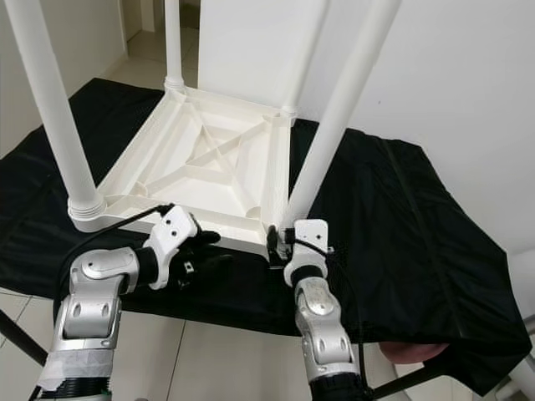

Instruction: Building children table

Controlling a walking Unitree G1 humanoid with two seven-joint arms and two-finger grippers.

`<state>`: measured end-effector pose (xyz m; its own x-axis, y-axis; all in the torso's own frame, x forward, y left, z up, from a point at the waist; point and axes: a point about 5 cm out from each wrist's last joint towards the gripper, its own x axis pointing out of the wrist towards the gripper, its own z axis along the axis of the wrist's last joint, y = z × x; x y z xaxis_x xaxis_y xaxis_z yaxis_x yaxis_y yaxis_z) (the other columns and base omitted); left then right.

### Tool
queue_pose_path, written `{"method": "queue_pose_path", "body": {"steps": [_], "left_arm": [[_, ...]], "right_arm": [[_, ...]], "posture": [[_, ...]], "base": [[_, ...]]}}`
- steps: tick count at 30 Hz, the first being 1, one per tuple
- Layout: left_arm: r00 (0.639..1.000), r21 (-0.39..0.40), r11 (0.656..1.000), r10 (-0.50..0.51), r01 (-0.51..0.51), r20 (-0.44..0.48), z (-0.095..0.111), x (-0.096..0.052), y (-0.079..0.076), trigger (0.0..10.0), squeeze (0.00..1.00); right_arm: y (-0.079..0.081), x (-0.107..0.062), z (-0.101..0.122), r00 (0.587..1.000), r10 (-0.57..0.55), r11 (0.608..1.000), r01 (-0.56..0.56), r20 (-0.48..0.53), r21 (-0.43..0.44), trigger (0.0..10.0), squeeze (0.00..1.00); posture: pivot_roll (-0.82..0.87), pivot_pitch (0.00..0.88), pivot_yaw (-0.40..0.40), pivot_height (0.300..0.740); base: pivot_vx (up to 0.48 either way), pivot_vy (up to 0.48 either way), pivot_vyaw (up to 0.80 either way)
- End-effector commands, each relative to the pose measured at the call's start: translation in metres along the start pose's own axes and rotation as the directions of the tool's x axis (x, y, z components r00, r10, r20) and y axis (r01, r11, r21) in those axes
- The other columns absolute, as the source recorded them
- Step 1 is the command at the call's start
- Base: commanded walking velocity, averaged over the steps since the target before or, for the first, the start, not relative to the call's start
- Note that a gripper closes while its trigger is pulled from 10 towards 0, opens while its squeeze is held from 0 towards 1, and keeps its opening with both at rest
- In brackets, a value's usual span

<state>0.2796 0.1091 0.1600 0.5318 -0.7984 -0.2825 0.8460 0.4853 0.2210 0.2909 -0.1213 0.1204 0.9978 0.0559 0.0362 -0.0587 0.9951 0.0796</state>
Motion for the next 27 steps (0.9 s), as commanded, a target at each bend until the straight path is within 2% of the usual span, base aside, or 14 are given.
{"method": "queue_pose_path", "body": {"steps": [1,5,6,9,11,12,13,14,20,23,24,25,26,27], "left_arm": [[0.958,-0.005,0.958,0.287,-0.287,0.000,0.000,0.001,0.011,10.0,0.00],[0.958,-0.005,0.958,0.287,-0.287,0.000,0.000,0.002,0.011,10.0,0.00],[0.958,-0.004,0.958,0.287,-0.287,0.001,0.001,0.001,0.010,10.0,0.00],[0.957,-0.003,0.957,0.289,-0.289,0.000,0.000,0.001,0.011,10.0,0.00],[0.957,-0.003,0.957,0.290,-0.290,-0.001,0.000,0.001,0.011,10.0,0.00],[0.956,-0.002,0.956,0.293,-0.293,-0.003,0.000,0.000,0.013,10.0,0.00],[0.956,-0.002,0.956,0.293,-0.293,-0.003,0.000,0.000,0.013,10.0,0.00],[0.956,0.004,0.956,0.294,-0.294,-0.007,0.000,0.000,0.014,10.0,0.00],[0.953,0.017,0.953,0.301,-0.301,-0.014,-0.002,-0.001,0.019,10.0,0.00],[0.933,0.009,0.933,0.359,-0.359,-0.019,-0.003,-0.001,0.036,10.0,0.00],[0.933,0.009,0.933,0.359,-0.359,-0.019,-0.003,-0.001,0.036,10.0,0.00],[0.916,0.017,0.916,0.401,-0.400,-0.019,-0.002,-0.003,0.046,10.0,0.00],[0.916,0.017,0.916,0.401,-0.400,-0.019,-0.002,-0.003,0.046,10.0,0.00],[0.901,0.025,0.901,0.434,-0.433,-0.023,-0.001,-0.005,0.055,10.0,0.00]], "right_arm": [[-0.006,-0.001,0.002,0.999,-0.048,0.995,0.047,0.000,0.086,10.0,0.00],[-0.008,0.001,0.003,0.998,-0.062,0.996,0.063,-0.007,0.067,10.0,0.00],[-0.007,0.001,0.004,0.998,-0.049,0.993,0.051,0.024,-0.107,10.0,0.00],[-0.007,0.001,0.004,0.998,-0.047,0.991,0.051,0.037,-0.123,10.0,0.00],[-0.004,0.000,0.007,0.998,-0.016,0.993,0.023,0.060,-0.117,10.0,0.00],[-0.001,0.000,0.012,0.997,-0.004,0.998,0.009,0.082,-0.066,10.0,0.00],[-0.001,0.000,0.012,0.997,-0.004,0.998,0.009,0.082,-0.066,10.0,0.00],[0.000,0.000,0.017,0.994,0.010,1.000,-0.007,0.108,-0.027,10.0,0.00],[0.000,0.000,0.023,0.991,0.013,1.000,-0.011,0.135,-0.013,10.0,0.00],[-0.004,0.001,0.026,0.989,0.008,1.000,-0.008,0.148,-0.006,10.0,0.00],[-0.004,0.001,0.026,0.989,0.008,1.000,-0.008,0.148,-0.006,10.0,0.00],[-0.005,0.001,0.028,0.987,0.021,1.000,-0.019,0.159,-0.017,10.0,0.00],[-0.005,0.001,0.028,0.987,0.021,1.000,-0.019,0.159,-0.017,10.0,0.00],[-0.007,0.002,0.029,0.986,0.023,0.999,-0.018,0.165,-0.034,10.0,0.00]], "posture": [[0.08,0.000,-0.175,0.740],[0.08,0.000,-0.175,0.740],[0.08,0.000,-0.174,0.740],[0.08,0.000,-0.175,0.740],[0.08,0.000,-0.172,0.740],[0.08,0.000,-0.168,0.740],[0.08,0.000,-0.168,0.740],[0.08,0.000,-0.168,0.740],[0.08,0.000,-0.167,0.740],[0.07,0.000,-0.163,0.740],[0.07,0.000,-0.163,0.740],[0.07,0.000,-0.155,0.740],[0.07,0.000,-0.155,0.740],[0.07,0.000,-0.151,0.740]], "base": [[0.000,0.000,0.00],[0.000,0.000,0.00],[0.000,0.000,0.00],[0.000,0.000,0.00],[0.000,0.000,0.00],[0.000,0.000,0.00],[0.000,0.000,0.00],[0.000,0.000,0.00],[0.000,0.000,0.00],[0.000,0.000,0.00],[0.000,0.000,0.00],[0.000,0.000,0.00],[0.000,0.000,0.00],[0.000,0.000,0.00]]}}
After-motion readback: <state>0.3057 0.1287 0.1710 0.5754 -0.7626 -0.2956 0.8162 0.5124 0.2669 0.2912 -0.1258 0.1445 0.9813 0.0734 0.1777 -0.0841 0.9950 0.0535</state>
